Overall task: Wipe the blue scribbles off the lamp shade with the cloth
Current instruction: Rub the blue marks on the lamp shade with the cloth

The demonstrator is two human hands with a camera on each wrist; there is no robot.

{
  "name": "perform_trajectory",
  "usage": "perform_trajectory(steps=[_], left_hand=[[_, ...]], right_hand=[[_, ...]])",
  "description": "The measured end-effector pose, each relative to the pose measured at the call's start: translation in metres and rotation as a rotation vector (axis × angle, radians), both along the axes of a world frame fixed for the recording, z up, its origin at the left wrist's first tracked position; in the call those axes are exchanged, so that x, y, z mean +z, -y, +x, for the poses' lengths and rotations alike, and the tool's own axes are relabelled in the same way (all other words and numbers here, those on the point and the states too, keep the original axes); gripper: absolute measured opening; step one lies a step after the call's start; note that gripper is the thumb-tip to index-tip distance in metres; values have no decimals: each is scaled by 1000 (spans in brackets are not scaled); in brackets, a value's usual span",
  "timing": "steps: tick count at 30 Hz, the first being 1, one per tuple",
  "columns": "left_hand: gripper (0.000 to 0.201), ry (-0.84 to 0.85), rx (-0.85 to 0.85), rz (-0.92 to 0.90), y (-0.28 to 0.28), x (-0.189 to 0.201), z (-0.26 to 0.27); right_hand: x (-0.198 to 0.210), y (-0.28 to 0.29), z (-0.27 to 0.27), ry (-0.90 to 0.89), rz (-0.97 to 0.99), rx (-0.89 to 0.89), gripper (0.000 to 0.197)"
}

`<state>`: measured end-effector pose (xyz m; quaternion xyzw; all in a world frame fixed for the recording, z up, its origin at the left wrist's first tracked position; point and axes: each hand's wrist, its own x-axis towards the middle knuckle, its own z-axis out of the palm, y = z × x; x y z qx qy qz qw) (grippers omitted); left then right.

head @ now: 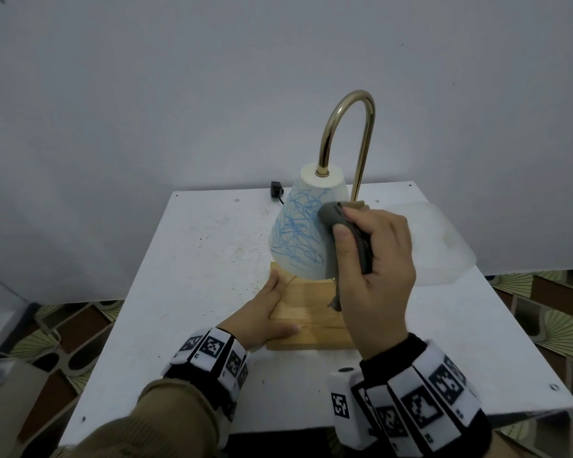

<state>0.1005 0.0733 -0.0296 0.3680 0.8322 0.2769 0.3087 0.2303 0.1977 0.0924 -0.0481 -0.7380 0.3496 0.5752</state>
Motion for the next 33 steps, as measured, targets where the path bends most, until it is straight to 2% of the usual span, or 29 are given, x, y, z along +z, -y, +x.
perform_trajectory(steps=[5,10,12,16,21,24,28,33], left_hand=[[108,-31,-8,-5,0,0,1],[107,-39,-20,-21,-2,3,2],[107,-47,-25,-33,-2,3,1],[109,-72,-19,-46,-1,2,-1],[105,-75,5,-69,-2,6,4],[104,-35,3,-54,-2,8,5],[104,-13,-3,-40,-3,8,5],[107,-8,-14,-12,0,3,0]], right_hand=[[-23,-7,14,58,54,14,17],[-11,-18,5,79,-198,3,13],[-2,-14,1,50,-244,13,10],[-1,3,5,15,-150,55,12],[-38,6,19,110,20,62,15],[-48,-4,23,118,-34,-13,12],[-24,-14,10,66,-249,-32,8],[-3,1,4,0,-208,30,7]])
